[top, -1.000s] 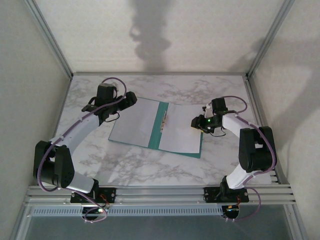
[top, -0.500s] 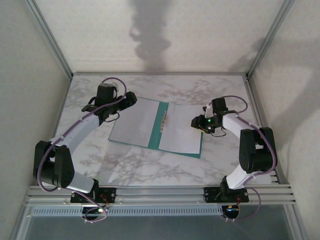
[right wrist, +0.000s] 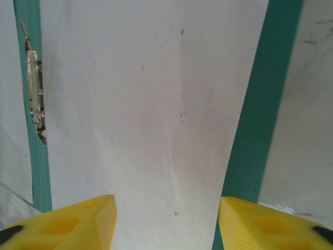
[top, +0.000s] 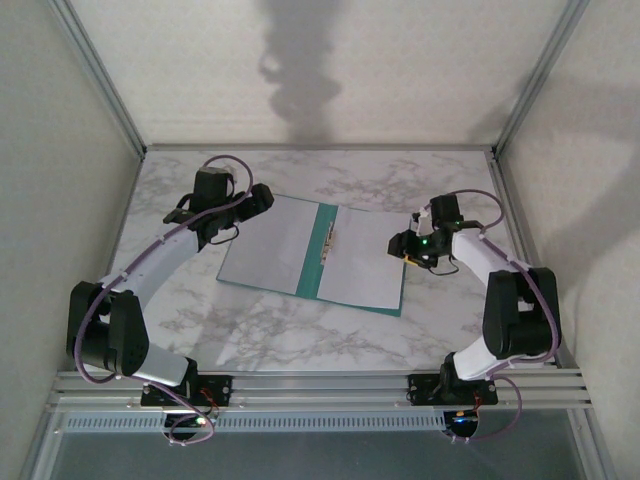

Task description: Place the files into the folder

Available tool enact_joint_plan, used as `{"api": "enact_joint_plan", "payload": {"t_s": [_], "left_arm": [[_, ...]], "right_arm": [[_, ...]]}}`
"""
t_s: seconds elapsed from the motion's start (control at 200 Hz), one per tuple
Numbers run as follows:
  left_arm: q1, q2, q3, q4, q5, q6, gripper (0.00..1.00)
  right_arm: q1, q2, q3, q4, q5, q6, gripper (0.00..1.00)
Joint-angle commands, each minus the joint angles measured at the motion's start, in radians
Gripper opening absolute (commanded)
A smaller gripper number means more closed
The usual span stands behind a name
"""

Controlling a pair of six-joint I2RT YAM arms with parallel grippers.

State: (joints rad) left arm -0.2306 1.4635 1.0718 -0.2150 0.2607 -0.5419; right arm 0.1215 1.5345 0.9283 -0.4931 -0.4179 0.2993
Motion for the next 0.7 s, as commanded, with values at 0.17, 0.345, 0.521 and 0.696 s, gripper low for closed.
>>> {"api": "enact_joint_plan", "payload": {"t_s": [0.17, 0.345, 0.521, 0.696], "left_arm": [[-0.012, -0.015, 0.020, -0.008, -0.012, 0.030, 0.99], [-0.040, 0.001, 0.057, 0.006, 0.000, 0.049, 0.99], [-0.103, 0.058, 0.126, 0.033, 0.003, 0.092, 0.98], [-0.176, 0.160, 0.211, 0.070, 0.003, 0.149, 0.96]], "right_arm": [[-0.037, -0.126, 0.032, -0.093, 0.047, -0.026, 0.58], [-0.037, -0.212, 0.019, -0.059, 0.020, 0.005, 0.58], [-0.038, -0.254, -0.021, 0.009, -0.001, 0.054, 0.58], [-0.037, -0.267, -0.101, 0.132, -0.046, 0.111, 0.58]]}}
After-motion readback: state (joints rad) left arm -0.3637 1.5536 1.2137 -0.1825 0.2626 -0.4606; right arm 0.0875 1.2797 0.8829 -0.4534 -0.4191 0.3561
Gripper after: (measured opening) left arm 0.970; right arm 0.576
